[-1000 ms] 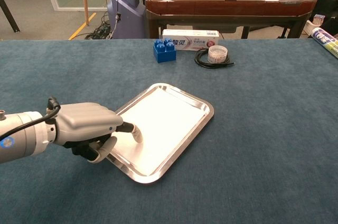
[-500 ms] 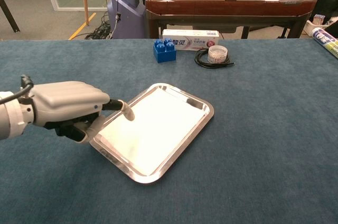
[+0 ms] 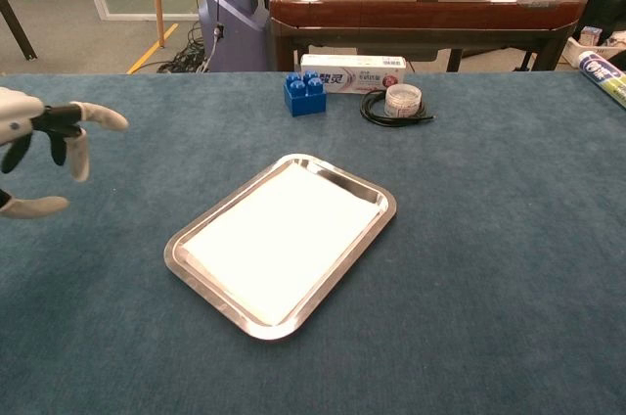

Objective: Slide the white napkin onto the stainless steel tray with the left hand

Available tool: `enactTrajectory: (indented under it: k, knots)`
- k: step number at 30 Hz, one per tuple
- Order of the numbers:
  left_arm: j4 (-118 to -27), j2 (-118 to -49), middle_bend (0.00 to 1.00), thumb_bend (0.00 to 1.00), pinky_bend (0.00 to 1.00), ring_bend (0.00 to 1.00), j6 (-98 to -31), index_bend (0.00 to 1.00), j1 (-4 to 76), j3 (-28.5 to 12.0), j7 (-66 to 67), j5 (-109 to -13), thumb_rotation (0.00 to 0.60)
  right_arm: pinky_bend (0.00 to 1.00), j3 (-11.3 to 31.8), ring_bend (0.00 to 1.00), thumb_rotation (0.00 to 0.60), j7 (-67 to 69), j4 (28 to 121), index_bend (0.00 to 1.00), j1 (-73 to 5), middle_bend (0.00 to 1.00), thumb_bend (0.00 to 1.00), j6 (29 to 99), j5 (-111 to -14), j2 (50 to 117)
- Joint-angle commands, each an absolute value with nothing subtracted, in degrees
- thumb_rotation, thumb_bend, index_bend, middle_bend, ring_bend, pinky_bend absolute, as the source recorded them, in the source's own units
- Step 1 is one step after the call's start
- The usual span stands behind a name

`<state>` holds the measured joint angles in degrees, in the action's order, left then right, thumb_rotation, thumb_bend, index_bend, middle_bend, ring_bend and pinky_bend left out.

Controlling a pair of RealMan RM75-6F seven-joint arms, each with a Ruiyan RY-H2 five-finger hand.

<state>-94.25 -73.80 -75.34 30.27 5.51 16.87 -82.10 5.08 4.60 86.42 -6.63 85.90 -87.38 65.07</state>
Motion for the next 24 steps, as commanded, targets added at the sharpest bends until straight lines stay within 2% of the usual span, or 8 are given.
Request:
enactTrajectory:
  k: [1, 4, 11, 18, 24]
  knots:
    - [-94.7, -71.4, 0.29, 0.26, 0.31, 0.21, -79.1, 0.29, 27.0, 6.7, 16.9, -83.8, 0.6, 0.41, 4.9, 0.18, 0.6, 3.8, 86.4, 0.41, -6.7, 0.32, 0.45, 85.7, -87.5, 65.4]
    - [-96.5, -69.9, 0.28, 0.26, 0.28, 0.19, -82.4, 0.36, 23.8, 7.3, 16.5, -84.5, 0.6, 0.41, 4.7, 0.18, 0.6, 3.2, 86.4, 0.41, -6.8, 0.32, 0.45, 85.6, -87.7, 65.6]
    - [-94.8, -69.4, 0.28, 0.26, 0.27, 0.18, -89.5, 0.38, 15.6, 9.2, 14.3, -85.8, 0.6, 0.41, 4.5, 0.18, 0.6, 3.7, 86.4, 0.41, -5.9, 0.32, 0.45, 87.2, -88.3, 65.5]
    - [-93.6, -68.8, 0.28, 0.26, 0.27, 0.18, -90.9, 0.38, 13.1, 7.3, 11.3, -86.1, 0.6, 0.41, 4.3, 0.18, 0.6, 3.5, 86.3, 0.41, -5.7, 0.32, 0.42, 87.9, -88.9, 65.7]
    - [-92.8, -68.6, 0.28, 0.26, 0.27, 0.18, -89.5, 0.37, 12.2, 5.7, 10.3, -84.9, 0.6, 0.41, 4.5, 0.18, 0.6, 2.9, 86.1, 0.41, -6.3, 0.32, 0.42, 86.2, -88.0, 65.8]
